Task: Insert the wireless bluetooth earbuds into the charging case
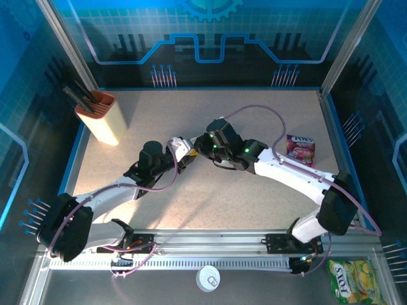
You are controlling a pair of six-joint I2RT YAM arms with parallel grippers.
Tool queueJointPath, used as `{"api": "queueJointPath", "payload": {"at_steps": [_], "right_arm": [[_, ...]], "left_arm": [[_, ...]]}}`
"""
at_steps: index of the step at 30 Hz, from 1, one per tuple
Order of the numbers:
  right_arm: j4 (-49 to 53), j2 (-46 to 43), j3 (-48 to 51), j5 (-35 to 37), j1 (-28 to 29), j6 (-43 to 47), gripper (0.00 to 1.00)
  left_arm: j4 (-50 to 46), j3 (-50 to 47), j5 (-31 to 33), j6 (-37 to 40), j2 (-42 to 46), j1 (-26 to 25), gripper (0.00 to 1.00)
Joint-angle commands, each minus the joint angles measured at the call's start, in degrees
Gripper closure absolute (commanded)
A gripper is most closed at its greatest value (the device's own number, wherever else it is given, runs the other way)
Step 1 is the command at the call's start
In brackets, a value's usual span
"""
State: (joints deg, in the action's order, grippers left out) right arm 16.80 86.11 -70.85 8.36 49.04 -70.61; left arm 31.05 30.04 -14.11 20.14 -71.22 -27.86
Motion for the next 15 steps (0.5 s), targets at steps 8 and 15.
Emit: {"api": "queueJointPath", "payload": {"at_steps": [8, 15], "right_arm": [[4.9, 1.9, -0.6, 2.4, 1.2, 0.7, 0.70], [6.3, -0.1, -1.2, 1.8, 0.7, 5.9, 0.62]], "left_arm": [[5.3, 0.2, 0.5, 1.1, 1.0, -0.4, 0.86], [5.0, -0.1, 0.3, 0.7, 1.1, -0.4, 0.86]]}}
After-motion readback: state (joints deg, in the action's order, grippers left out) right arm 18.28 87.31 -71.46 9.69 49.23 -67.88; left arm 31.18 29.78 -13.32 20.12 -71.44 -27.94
